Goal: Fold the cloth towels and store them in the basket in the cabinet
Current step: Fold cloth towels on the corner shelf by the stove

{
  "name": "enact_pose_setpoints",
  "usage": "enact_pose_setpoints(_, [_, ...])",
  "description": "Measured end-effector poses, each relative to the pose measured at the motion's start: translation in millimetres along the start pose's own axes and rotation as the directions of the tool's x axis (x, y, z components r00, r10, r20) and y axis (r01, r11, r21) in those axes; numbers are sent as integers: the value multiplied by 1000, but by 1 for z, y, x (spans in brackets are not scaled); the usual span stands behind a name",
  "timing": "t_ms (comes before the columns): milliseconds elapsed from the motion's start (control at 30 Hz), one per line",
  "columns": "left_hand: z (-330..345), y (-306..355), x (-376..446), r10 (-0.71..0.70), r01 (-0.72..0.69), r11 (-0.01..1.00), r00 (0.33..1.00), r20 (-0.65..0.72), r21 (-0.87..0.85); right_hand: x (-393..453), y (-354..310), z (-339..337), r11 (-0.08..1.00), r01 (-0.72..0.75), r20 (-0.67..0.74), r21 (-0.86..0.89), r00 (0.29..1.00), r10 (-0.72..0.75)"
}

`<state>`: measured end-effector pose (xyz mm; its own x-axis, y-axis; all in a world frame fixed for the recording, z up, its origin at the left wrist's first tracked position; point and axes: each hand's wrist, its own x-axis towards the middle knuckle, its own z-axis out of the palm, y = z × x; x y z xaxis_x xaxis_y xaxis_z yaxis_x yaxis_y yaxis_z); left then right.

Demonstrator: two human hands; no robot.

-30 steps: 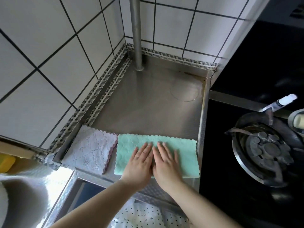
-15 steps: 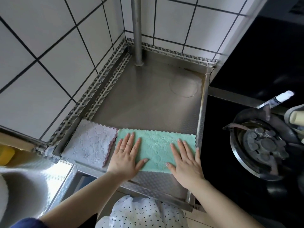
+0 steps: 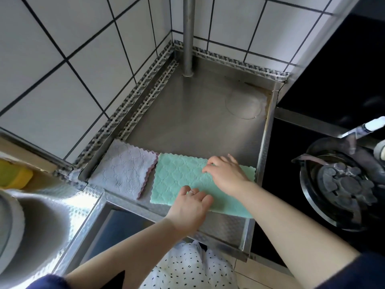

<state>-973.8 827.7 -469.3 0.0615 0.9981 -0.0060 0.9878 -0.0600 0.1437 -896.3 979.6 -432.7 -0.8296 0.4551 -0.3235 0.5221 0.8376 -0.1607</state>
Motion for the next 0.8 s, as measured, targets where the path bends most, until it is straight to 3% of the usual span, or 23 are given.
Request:
enact_pose_setpoints(300, [-14, -37, -18, 91, -94, 995, 989, 113, 20, -18, 16, 7, 998, 13, -8, -66, 1000, -14])
enact_pose_setpoints(533, [-28, -83, -23, 121, -122, 991, 992, 23, 62, -49, -1, 22, 994, -98, 80, 46, 992, 94])
enact_pose_setpoints(633, [-28, -96, -28, 188, -186, 980, 982, -10, 70, -62, -14, 26, 993, -50, 122, 107, 992, 37])
enact_pose_setpoints(700, [-25, -99, -38, 213, -212, 974, 977, -4, 81, -73, -19, 26, 995, 10, 22, 103, 1000, -13])
enact_pose_setpoints(733, [-24, -99, -43, 217, -219, 973, 976, 34, 74, -77, -16, 29, 997, 54, -68, 62, 996, -50])
enact_pose_setpoints(800, [-24, -98, -57, 242, -250, 968, 955, 173, 24, -87, -12, 33, 990, 139, -115, 13, 984, -137])
